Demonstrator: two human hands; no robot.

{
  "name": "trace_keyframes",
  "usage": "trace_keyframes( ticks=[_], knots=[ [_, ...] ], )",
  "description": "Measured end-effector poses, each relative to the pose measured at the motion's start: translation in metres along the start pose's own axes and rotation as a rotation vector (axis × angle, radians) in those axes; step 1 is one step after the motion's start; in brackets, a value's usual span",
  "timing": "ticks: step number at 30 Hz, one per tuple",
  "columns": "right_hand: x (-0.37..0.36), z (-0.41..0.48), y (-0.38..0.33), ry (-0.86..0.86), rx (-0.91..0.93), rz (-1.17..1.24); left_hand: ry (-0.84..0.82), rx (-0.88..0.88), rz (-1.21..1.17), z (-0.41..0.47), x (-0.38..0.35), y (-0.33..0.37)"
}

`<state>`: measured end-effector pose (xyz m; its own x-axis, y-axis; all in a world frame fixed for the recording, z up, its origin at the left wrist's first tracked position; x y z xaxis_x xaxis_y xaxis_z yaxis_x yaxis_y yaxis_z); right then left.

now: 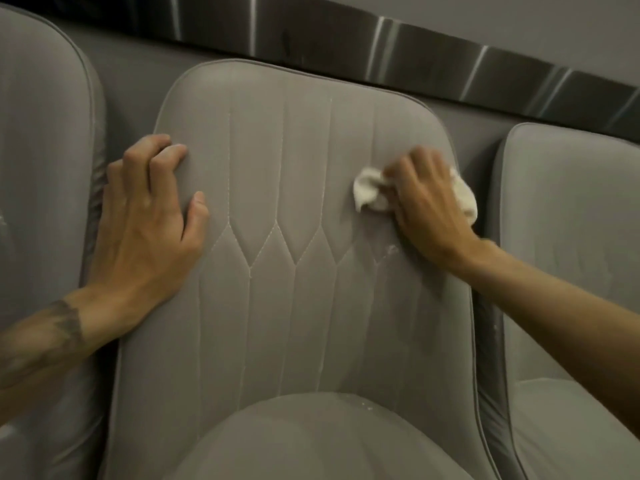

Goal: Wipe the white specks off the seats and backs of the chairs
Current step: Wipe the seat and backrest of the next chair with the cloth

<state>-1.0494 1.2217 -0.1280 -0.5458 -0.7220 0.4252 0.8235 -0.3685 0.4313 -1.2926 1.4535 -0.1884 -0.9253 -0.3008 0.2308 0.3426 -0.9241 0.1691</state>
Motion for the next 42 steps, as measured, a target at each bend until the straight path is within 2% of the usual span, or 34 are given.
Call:
trace_keyframes(
  ticks=[2, 4, 6, 8, 11, 13, 16, 18, 21, 23, 25, 27, 29, 31, 33, 36, 38, 40, 42],
  knots=[
    [0.0, 0.019, 0.008, 0.087, -0.15, 0.0, 0.009, 0.0, -0.002, 0.001, -0.001, -0.001],
    [-0.006, 0.006, -0.002, 0.096, -0.187, 0.022, 0.011, -0.004, -0.009, 0.0, -0.002, -0.001],
    [-0.012, -0.029, -0.021, 0.034, -0.102, 0.05, 0.015, -0.008, -0.005, 0.0, -0.002, -0.002],
    [-0.014, -0.063, -0.036, -0.098, 0.065, 0.068, 0.015, -0.011, 0.007, -0.001, -0.002, -0.001],
    [-0.004, -0.065, -0.026, -0.239, 0.291, -0.015, 0.01, -0.015, 0.02, 0.0, 0.0, -0.001],
    [0.002, -0.03, -0.006, -0.143, 0.197, -0.061, 0.009, -0.013, 0.02, 0.0, -0.001, -0.001],
    [0.006, 0.009, 0.014, 0.046, -0.133, -0.067, 0.003, -0.005, 0.0, 0.0, -0.002, -0.002],
    [0.0, -0.008, -0.001, 0.042, -0.162, -0.04, 0.006, -0.008, 0.007, -0.001, -0.002, -0.002],
    [-0.008, -0.072, -0.043, -0.184, 0.113, 0.033, 0.014, -0.01, 0.015, -0.002, -0.002, -0.001],
    [-0.008, -0.098, -0.053, -0.341, 0.304, -0.001, 0.014, -0.002, 0.023, -0.002, 0.0, 0.001],
    [-0.002, -0.082, -0.04, -0.381, 0.386, -0.041, 0.013, 0.001, 0.031, -0.002, 0.001, 0.003],
    [0.0, -0.04, -0.018, -0.242, 0.286, -0.068, 0.012, 0.007, 0.028, -0.002, 0.002, 0.003],
    [0.007, 0.006, 0.009, -0.027, 0.006, -0.102, 0.007, 0.012, 0.024, -0.002, 0.001, 0.002],
    [0.005, 0.017, 0.015, 0.071, -0.202, -0.106, 0.004, 0.011, 0.038, -0.001, 0.0, 0.0],
    [-0.003, -0.008, -0.009, 0.038, -0.168, -0.072, 0.001, 0.007, 0.045, -0.002, 0.0, -0.001],
    [-0.009, -0.07, -0.05, -0.194, 0.134, 0.016, 0.008, -0.002, 0.038, -0.002, 0.0, 0.0],
    [-0.009, -0.08, -0.049, -0.27, 0.25, -0.003, 0.006, -0.003, 0.022, -0.002, 0.0, 0.0],
    [-0.004, -0.05, -0.028, -0.189, 0.237, -0.038, 0.005, -0.003, 0.001, -0.002, 0.0, 0.0],
    [0.001, 0.005, 0.0, -0.005, 0.068, -0.066, 0.0, -0.004, -0.003, -0.002, -0.001, -0.002]
  ],
)
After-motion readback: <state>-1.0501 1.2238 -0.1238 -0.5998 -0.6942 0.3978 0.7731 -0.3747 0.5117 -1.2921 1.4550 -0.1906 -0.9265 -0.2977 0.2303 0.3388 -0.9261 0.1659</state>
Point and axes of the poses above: each hand's wrist, its own z-axis towards the middle knuckle, its own x-axis out of the back of the hand, y = z × x, the point moved 1 cm from there along z, towards the middle knuckle, and after that the axes turned 5 degrees about x, right-handed, at the moved point
